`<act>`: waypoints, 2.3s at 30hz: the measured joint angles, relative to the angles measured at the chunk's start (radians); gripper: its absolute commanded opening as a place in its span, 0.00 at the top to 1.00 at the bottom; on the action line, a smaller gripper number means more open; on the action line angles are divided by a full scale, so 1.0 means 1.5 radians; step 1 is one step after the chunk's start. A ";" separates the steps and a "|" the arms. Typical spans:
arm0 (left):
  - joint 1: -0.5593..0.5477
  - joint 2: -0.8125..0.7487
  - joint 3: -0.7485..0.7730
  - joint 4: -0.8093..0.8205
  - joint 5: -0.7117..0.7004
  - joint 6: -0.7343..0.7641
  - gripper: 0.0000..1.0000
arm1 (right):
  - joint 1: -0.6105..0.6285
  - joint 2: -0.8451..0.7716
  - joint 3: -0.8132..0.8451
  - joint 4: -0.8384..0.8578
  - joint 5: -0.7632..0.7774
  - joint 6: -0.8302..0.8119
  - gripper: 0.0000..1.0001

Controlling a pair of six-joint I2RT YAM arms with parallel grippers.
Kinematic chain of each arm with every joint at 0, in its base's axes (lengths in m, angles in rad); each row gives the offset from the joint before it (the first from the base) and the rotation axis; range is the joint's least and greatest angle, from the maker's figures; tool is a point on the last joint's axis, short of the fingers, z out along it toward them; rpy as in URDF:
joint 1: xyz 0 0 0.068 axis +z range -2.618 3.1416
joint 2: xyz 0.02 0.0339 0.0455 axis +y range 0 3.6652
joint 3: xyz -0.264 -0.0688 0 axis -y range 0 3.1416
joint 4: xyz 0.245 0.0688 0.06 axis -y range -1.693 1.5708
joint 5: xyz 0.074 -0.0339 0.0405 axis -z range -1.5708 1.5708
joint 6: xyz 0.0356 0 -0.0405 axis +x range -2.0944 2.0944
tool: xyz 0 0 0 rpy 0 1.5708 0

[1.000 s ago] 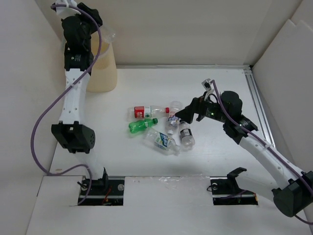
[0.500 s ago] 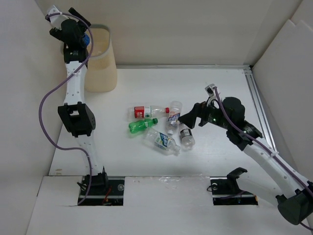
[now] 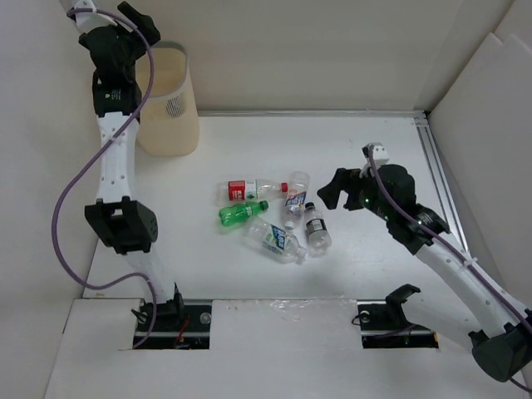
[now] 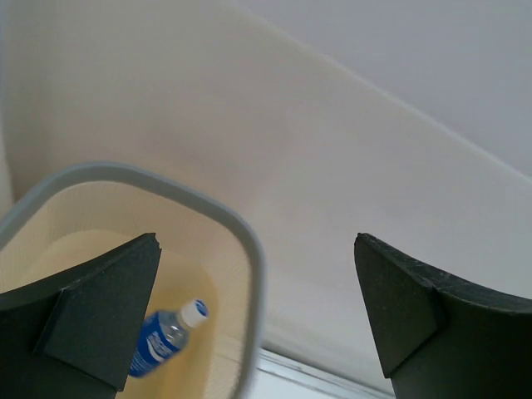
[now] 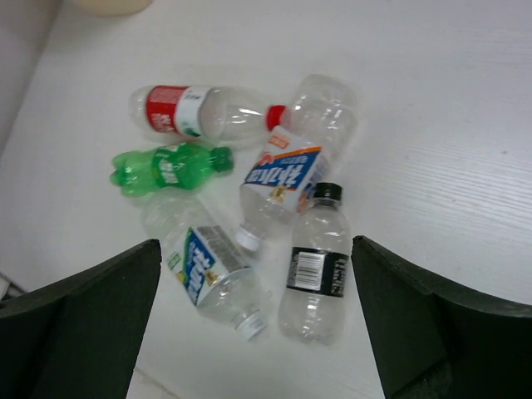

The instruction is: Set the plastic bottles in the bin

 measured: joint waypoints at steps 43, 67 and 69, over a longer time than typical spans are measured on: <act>-0.036 -0.741 -0.840 -0.160 0.359 -0.013 0.00 | 0.128 0.373 -0.069 -0.018 0.139 0.096 0.96; -0.495 -0.402 -0.627 0.145 0.460 -0.079 0.00 | 0.079 0.006 0.064 0.126 -0.187 0.002 1.00; -0.500 -0.390 -0.626 0.171 0.473 -0.090 0.00 | 0.079 0.005 0.064 0.141 -0.210 0.000 1.00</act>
